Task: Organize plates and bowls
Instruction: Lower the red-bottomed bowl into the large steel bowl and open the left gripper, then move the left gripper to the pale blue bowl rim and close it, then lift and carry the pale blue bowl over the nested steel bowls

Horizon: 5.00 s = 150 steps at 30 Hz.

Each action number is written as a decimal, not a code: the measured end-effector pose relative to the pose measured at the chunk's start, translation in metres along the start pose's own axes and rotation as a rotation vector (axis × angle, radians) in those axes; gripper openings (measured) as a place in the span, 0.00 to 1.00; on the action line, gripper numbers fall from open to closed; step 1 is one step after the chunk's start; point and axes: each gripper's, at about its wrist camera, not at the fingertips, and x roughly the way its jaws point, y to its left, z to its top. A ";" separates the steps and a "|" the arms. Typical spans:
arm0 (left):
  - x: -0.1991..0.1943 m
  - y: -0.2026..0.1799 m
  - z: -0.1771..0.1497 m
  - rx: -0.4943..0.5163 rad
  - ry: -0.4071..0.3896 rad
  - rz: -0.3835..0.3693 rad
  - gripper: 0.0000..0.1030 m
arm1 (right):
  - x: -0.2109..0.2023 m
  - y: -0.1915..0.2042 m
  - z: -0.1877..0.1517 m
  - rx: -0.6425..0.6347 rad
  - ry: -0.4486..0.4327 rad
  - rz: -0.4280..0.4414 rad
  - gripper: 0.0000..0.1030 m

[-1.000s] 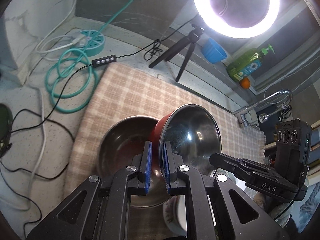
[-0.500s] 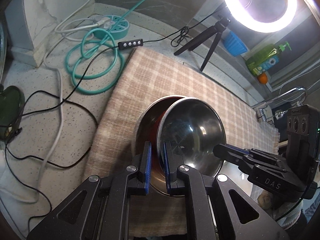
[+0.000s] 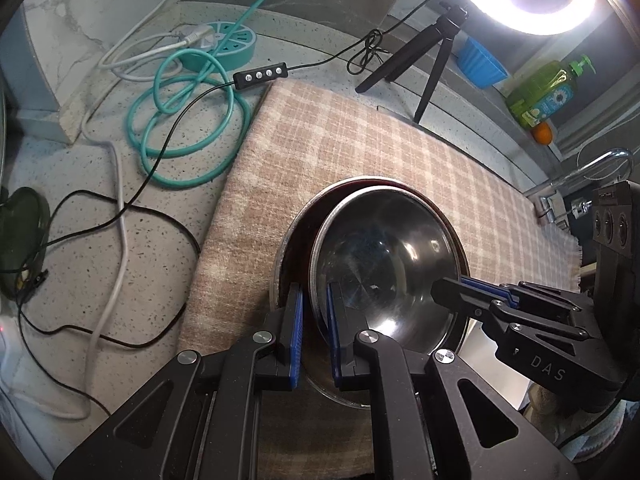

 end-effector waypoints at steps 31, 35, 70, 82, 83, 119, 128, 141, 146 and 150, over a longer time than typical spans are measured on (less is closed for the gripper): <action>-0.028 -0.020 0.003 0.059 -0.073 0.015 0.14 | -0.040 -0.002 -0.007 0.004 -0.093 0.044 0.40; -0.037 -0.025 0.002 0.058 -0.095 -0.008 0.14 | -0.059 -0.010 -0.016 0.006 -0.134 0.050 0.44; 0.006 -0.205 -0.055 0.311 0.023 -0.249 0.19 | -0.190 -0.216 -0.144 0.310 -0.286 -0.144 0.44; 0.052 -0.262 -0.068 0.379 0.125 -0.266 0.19 | -0.169 -0.267 -0.176 0.386 -0.208 -0.147 0.44; 0.054 -0.264 -0.069 0.382 0.128 -0.261 0.19 | -0.167 -0.269 -0.177 0.393 -0.205 -0.141 0.44; 0.092 -0.282 -0.074 0.362 0.210 -0.261 0.12 | -0.132 -0.287 -0.179 0.448 -0.137 -0.042 0.11; 0.079 -0.279 -0.072 0.353 0.184 -0.276 0.12 | -0.149 -0.274 -0.174 0.429 -0.164 -0.053 0.10; 0.036 -0.255 -0.062 0.306 0.088 -0.291 0.12 | -0.173 -0.230 -0.149 0.346 -0.218 -0.049 0.10; 0.018 -0.234 -0.057 0.266 0.045 -0.290 0.12 | -0.175 -0.207 -0.132 0.304 -0.232 -0.030 0.10; 0.003 -0.215 -0.055 0.231 0.015 -0.285 0.12 | -0.174 -0.184 -0.120 0.262 -0.240 -0.017 0.10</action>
